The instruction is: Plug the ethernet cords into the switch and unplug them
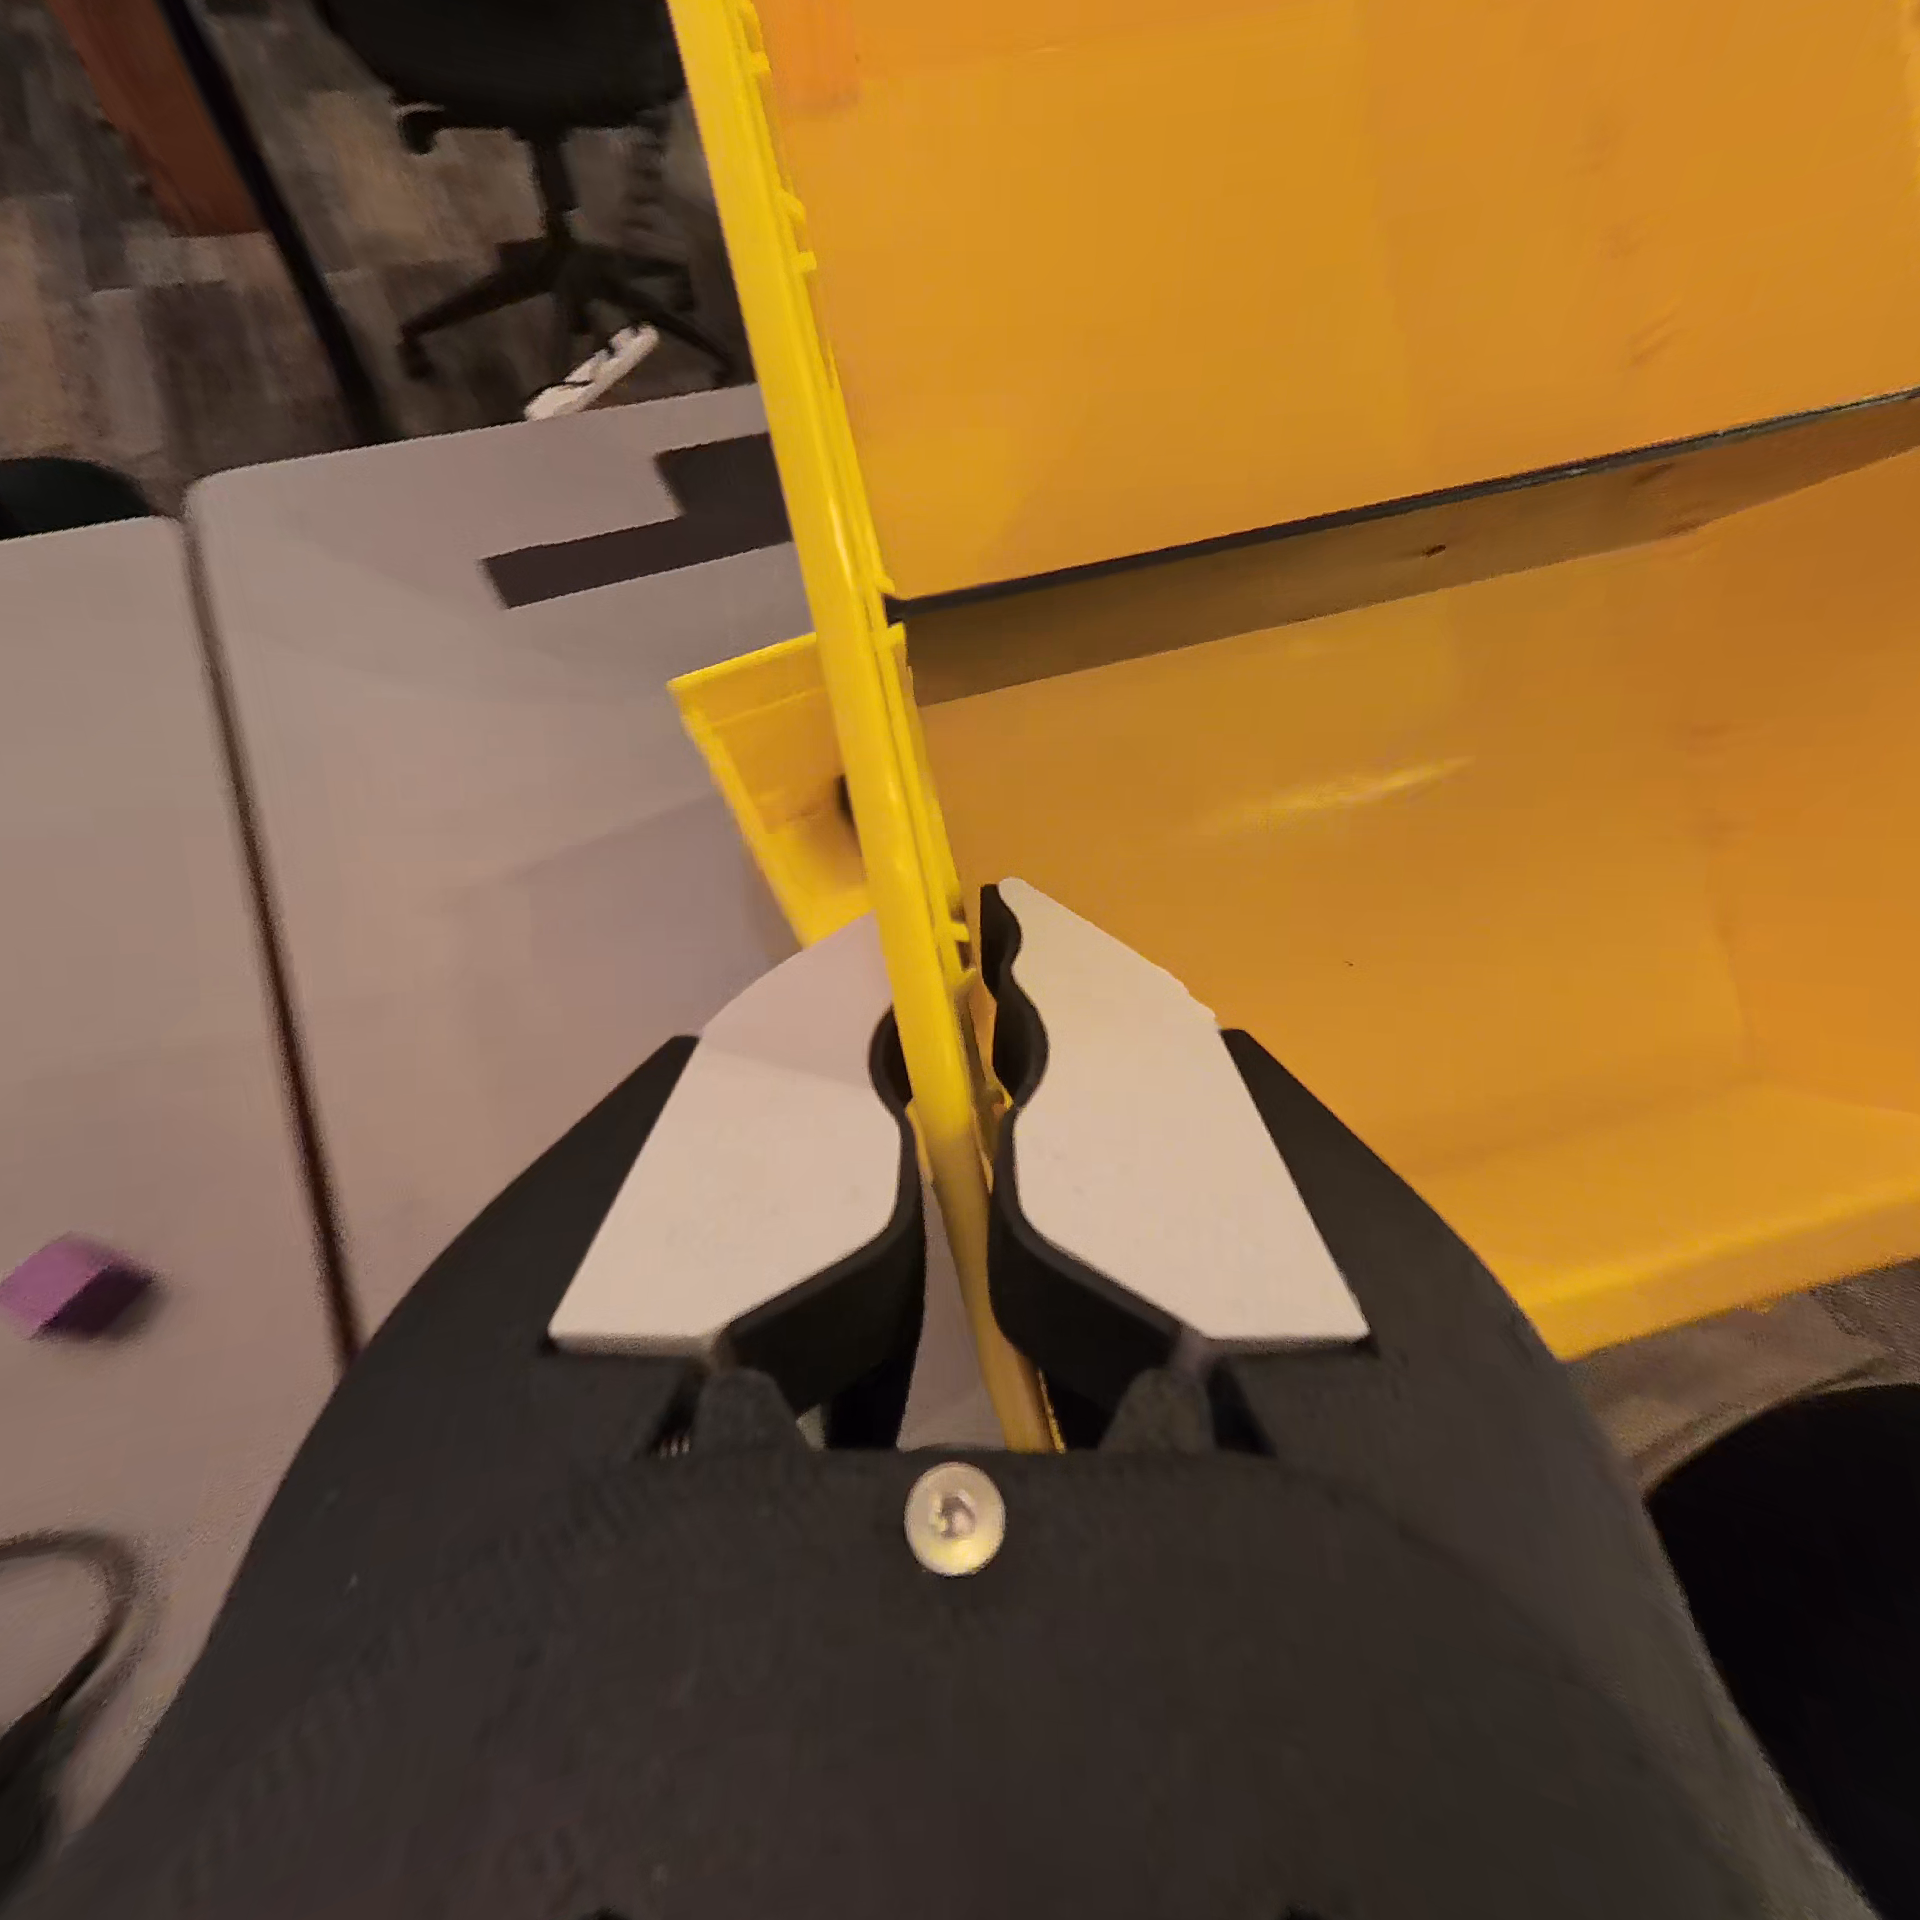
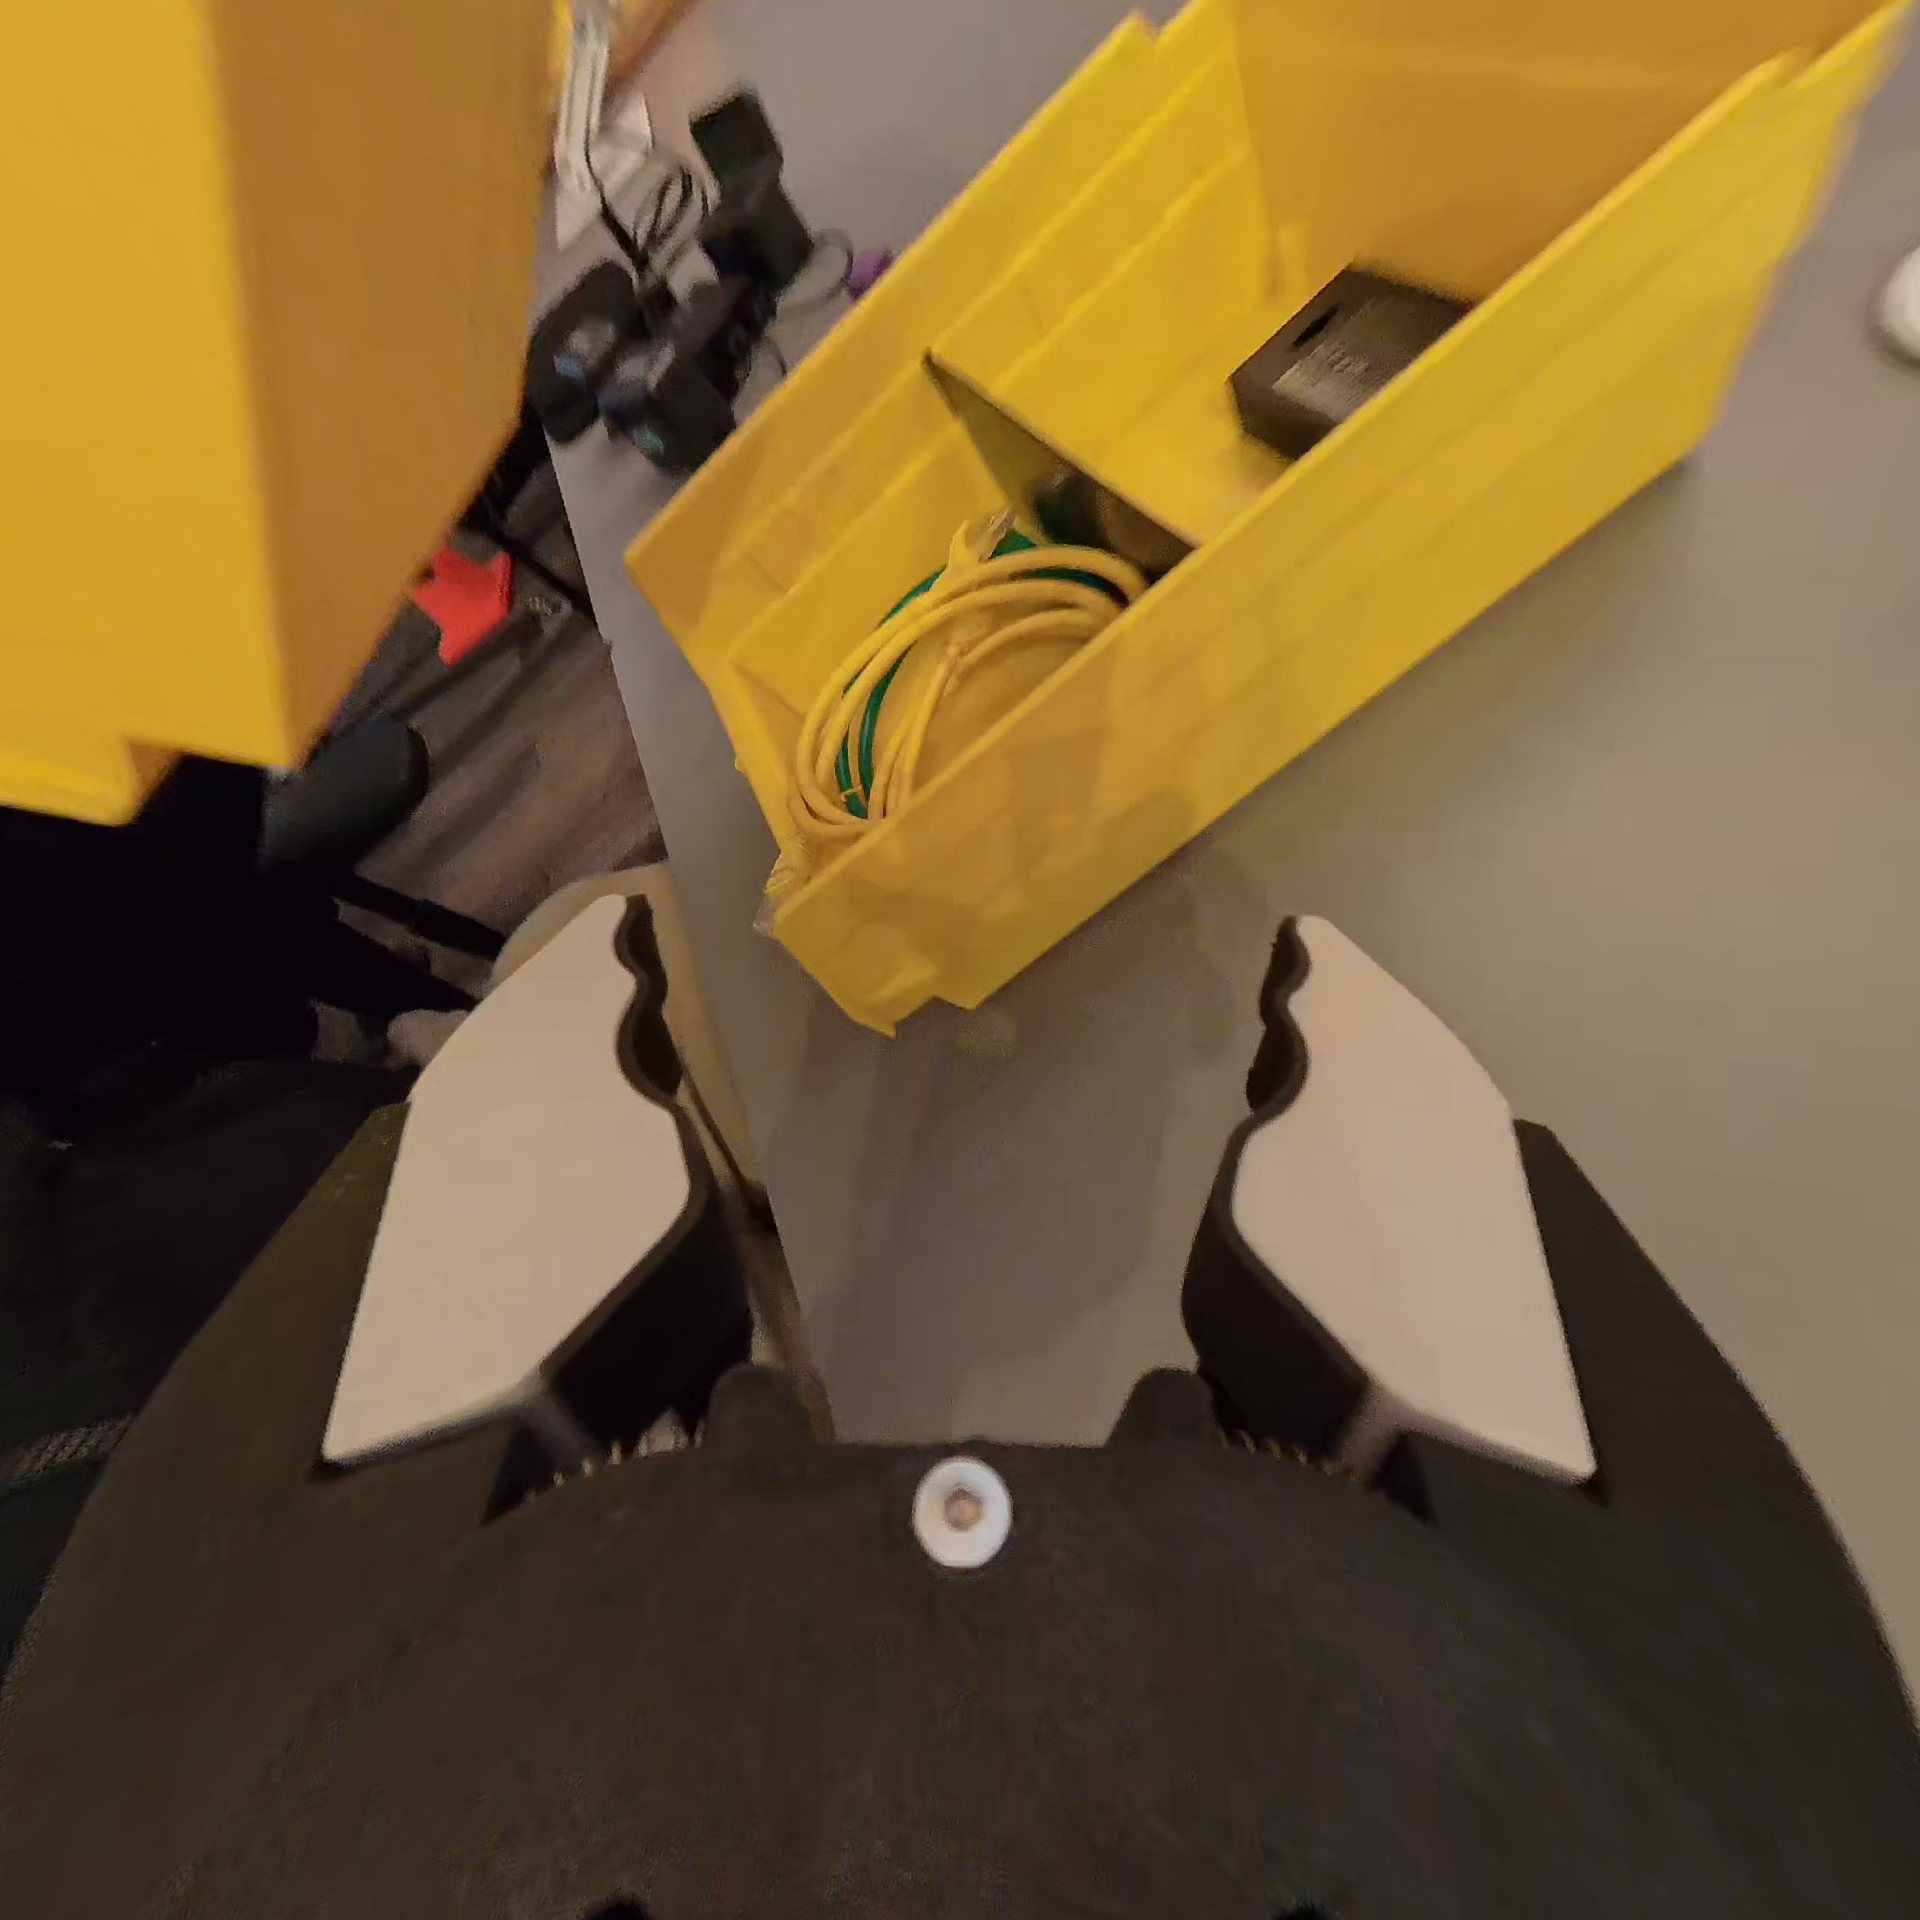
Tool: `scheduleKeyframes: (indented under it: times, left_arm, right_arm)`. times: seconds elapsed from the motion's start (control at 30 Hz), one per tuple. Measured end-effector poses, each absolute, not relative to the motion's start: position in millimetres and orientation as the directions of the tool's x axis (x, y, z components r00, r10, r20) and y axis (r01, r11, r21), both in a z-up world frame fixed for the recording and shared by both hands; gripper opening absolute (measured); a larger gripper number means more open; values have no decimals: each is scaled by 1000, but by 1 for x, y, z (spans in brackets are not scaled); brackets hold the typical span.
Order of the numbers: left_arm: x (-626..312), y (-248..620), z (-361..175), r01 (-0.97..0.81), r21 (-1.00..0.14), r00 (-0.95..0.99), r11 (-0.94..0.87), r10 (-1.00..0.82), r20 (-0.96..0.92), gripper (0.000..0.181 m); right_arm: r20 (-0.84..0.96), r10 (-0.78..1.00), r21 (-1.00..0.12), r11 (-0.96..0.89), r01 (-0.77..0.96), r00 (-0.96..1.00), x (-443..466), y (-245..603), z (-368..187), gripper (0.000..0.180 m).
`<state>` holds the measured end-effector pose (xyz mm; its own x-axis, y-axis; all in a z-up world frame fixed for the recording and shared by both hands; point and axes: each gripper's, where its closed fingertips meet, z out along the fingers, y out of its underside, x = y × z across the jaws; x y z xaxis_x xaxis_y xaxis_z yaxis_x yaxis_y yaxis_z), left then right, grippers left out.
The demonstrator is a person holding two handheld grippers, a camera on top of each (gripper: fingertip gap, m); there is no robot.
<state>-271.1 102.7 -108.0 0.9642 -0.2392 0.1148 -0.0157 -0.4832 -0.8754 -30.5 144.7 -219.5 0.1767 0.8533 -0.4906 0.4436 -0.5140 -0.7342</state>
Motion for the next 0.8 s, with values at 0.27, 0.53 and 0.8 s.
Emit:
scheduleKeyframes:
  times: [0.27,0.53,0.8]
  left_arm:
    - [-85,157,-132,-127,-856,833,-500,-523,182,9]
    - [67,176,-193,-228,-776,710,-588,-646,281,8]
    - [122,193,-254,-225,-684,732,-694,-584,351,15]
  right_arm:
    - [-369,830,-888,-448,105,419,143,183,-128,101]
    - [-411,757,-911,-368,-187,509,267,141,-82,94]
    - [-443,634,-825,-565,-12,634,260,144,-175,99]
